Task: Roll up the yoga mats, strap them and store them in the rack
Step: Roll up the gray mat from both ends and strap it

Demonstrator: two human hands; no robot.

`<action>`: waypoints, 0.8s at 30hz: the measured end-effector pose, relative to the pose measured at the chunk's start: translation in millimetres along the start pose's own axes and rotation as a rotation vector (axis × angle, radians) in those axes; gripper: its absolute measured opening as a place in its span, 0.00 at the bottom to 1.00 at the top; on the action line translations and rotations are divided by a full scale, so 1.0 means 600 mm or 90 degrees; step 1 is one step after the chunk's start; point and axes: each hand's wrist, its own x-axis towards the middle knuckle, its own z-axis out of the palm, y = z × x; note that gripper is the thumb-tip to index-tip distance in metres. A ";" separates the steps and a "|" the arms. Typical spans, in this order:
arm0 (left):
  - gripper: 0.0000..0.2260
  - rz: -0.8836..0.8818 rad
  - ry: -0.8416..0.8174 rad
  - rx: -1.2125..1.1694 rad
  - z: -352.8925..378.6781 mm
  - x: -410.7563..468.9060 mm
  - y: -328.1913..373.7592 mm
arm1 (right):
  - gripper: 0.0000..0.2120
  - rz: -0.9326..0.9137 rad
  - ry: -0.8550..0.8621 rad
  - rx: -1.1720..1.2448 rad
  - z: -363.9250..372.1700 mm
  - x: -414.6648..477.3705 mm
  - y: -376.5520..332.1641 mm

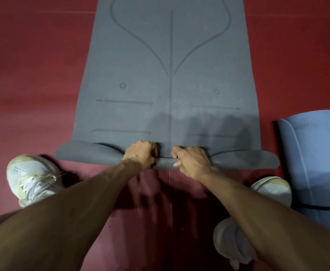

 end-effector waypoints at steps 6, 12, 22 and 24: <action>0.08 -0.040 0.021 -0.044 0.010 0.017 0.005 | 0.06 -0.029 0.089 0.003 0.020 -0.005 0.000; 0.08 -0.073 0.031 -0.068 0.009 0.018 0.004 | 0.10 -0.153 0.274 -0.094 0.060 -0.016 0.006; 0.08 0.140 0.103 0.104 0.021 0.013 -0.008 | 0.26 -0.125 0.240 -0.129 0.076 -0.040 0.000; 0.08 0.186 0.123 0.143 0.019 0.008 -0.017 | 0.24 -0.117 0.245 -0.122 0.069 -0.031 0.000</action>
